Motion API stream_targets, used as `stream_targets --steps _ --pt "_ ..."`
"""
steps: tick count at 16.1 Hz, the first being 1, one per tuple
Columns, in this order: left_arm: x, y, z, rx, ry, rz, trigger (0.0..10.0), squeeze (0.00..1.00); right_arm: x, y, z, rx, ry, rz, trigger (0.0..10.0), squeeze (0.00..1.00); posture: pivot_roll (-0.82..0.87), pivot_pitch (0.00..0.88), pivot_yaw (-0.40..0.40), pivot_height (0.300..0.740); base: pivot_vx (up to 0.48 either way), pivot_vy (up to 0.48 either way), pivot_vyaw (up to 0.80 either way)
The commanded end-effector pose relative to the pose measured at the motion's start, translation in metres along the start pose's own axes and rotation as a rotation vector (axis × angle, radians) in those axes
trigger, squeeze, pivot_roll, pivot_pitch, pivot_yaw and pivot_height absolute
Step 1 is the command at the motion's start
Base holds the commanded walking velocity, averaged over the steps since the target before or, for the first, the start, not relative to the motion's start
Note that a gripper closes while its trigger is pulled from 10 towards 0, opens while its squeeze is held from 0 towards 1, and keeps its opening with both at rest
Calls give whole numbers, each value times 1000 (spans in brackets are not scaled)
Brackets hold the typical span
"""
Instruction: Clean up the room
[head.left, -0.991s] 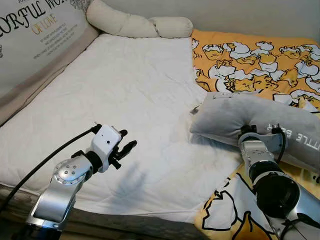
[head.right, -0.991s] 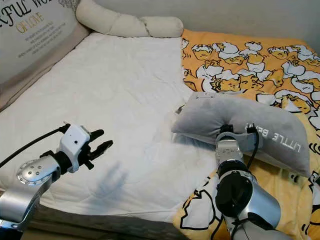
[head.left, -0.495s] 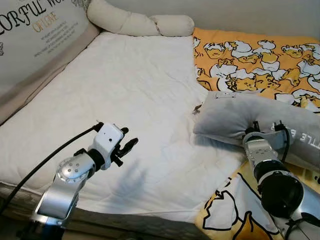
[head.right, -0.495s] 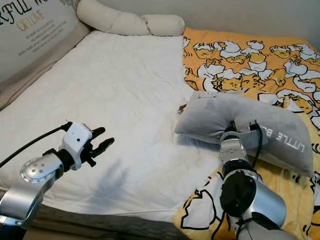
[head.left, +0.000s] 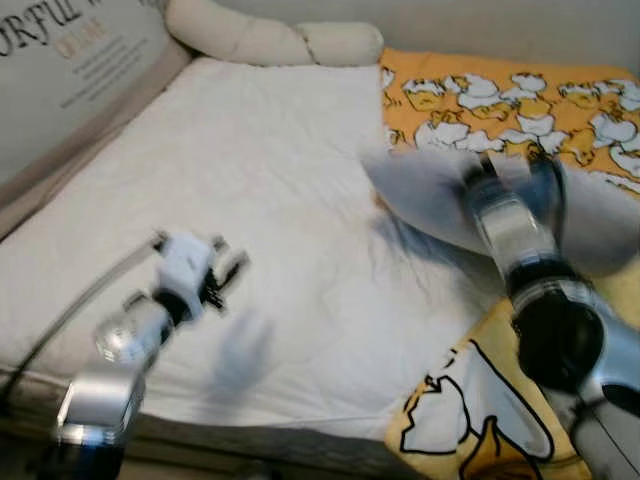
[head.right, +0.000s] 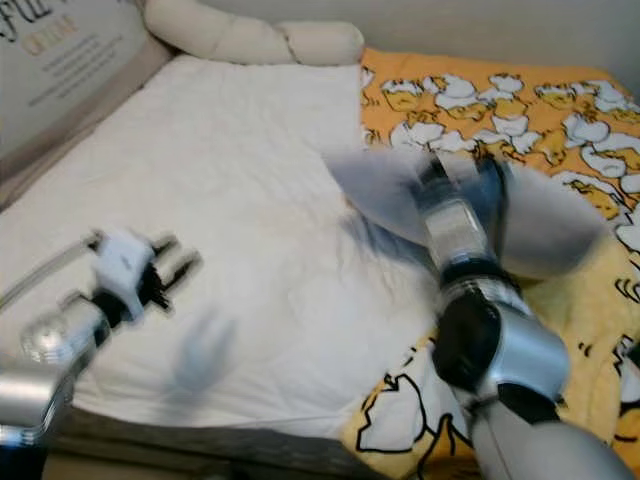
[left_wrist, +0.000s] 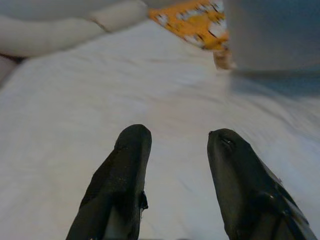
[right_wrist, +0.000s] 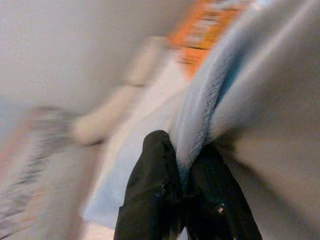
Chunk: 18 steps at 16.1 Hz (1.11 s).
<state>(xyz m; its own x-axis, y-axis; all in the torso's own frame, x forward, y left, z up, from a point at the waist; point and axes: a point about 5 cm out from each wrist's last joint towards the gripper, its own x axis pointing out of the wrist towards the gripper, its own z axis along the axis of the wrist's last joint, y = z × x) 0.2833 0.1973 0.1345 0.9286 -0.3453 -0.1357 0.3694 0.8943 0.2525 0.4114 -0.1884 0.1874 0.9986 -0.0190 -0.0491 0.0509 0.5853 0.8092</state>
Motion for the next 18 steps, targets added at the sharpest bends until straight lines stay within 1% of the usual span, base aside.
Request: stream_targets --steps 1,2,3,4,5,6,8,9,10,11,12,13,14,15,16,17,18 --pt "-1 10 -3 -27 13 75 10000 0 5 36 13 -32 -26 176 0 0 217 0 7 740 0 0 0" --pt "-2 18 -3 -44 13 135 10000 0 6 61 10 -59 7 301 0 0 222 0 4 740 0 0 0" --pt "-4 23 -3 -60 16 173 10000 0 5 80 6 -72 47 403 0 0 227 0 0 740 0 0 0" --pt "-6 26 -4 -60 23 183 10000 0 3 94 0 -82 96 488 0 0 233 0 -4 740 0 0 0" --pt "-9 29 -7 -55 39 201 10000 0 -5 114 -14 -106 194 623 0 0 238 0 -8 740 0 0 0" --pt "-12 34 -10 -54 51 223 10000 0 -11 120 -23 -127 249 682 0 0 240 0 -9 740 0 0 0" --pt "-20 47 -14 -47 83 280 10000 0 -22 122 -27 -127 293 766 0 0 236 0 -5 740 0 0 0" --pt "-28 62 -20 -52 111 342 10000 0 -30 111 -31 -95 342 809 0 0 228 0 6 740 0 0 0" --pt "-49 93 -31 -87 176 509 10000 0 -35 73 -38 -28 416 715 0 0 222 0 14 740 0 0 0" --pt "-65 112 -39 -70 233 620 10000 0 -39 41 -42 -2 442 625 0 0 217 0 17 740 0 0 0" --pt "-75 122 -44 -76 257 680 10000 0 -43 15 -46 3 463 536 0 0 216 0 19 740 0 0 0" --pt "-81 129 -46 -106 264 726 10000 0 -50 -10 -53 -18 492 475 0 0 214 0 20 740 0 0 0" --pt "-84 133 -47 -145 259 747 10000 0 -60 -39 -62 -32 533 414 0 0 207 0 26 740 0 0 0" --pt "-83 133 -47 -159 256 741 10000 0 -66 -56 -67 -53 555 373 0 0 207 0 26 740 0 0 0" --pt "-75 129 -45 -199 246 694 10000 0 -77 -85 -74 -98 590 284 0 0 199 0 35 740 0 0 0" --pt "-61 120 -44 -236 240 615 10000 0 -86 -110 -77 -170 615 172 0 0 198 0 40 740 0 0 0" --pt "-52 113 -42 -251 235 563 10000 0 -89 -119 -78 -204 624 132 0 0 198 0 40 740 0 0 0"
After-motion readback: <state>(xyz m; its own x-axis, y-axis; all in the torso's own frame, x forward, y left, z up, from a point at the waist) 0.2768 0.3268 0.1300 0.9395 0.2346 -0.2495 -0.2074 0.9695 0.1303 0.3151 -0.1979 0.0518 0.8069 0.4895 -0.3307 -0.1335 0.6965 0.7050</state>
